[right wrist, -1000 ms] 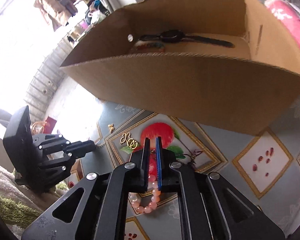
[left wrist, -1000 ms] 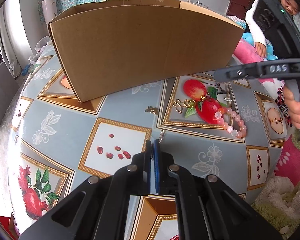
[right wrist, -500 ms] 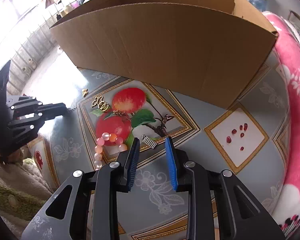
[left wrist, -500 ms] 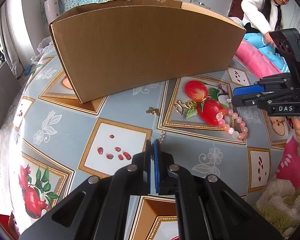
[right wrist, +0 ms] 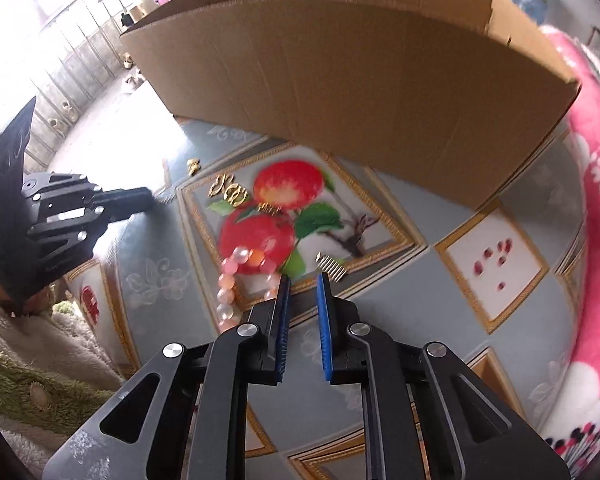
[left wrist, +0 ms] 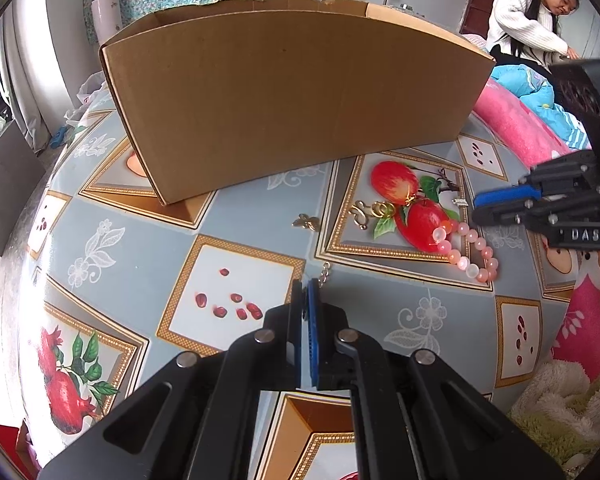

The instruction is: Organize jewelry

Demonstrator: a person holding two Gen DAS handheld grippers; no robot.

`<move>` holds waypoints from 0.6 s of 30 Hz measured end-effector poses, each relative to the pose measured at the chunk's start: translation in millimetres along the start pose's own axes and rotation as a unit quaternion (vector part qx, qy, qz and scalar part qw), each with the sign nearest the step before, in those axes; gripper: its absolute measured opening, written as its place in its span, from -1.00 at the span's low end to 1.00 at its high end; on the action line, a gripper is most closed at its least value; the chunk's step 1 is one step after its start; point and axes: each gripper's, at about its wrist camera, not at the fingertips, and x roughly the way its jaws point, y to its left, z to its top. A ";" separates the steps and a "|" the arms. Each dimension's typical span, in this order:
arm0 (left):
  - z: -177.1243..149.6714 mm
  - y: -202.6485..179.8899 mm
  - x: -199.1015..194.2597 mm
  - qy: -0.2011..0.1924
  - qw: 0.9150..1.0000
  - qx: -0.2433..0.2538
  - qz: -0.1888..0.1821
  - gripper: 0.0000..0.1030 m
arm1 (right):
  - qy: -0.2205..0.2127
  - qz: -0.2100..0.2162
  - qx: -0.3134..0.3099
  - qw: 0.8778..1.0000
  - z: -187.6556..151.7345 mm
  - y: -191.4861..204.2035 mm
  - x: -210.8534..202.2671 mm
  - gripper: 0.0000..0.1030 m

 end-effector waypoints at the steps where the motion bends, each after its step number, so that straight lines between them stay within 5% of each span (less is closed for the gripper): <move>1: 0.2 -0.5 0.0 0.000 1.000 0.001 0.000 -0.95 | -0.006 -0.008 -0.009 1.000 3.1 1.0 -1.4 -0.76; 8: -0.5 -2.4 0.4 -0.002 1.000 0.003 0.001 -0.95 | 0.007 -0.019 -0.056 0.998 17.2 7.5 13.4 -0.75; 18: -1.3 -1.7 0.0 -0.003 1.000 -0.001 -0.002 -0.95 | 0.010 -0.019 -0.029 0.999 4.9 18.3 15.3 -0.75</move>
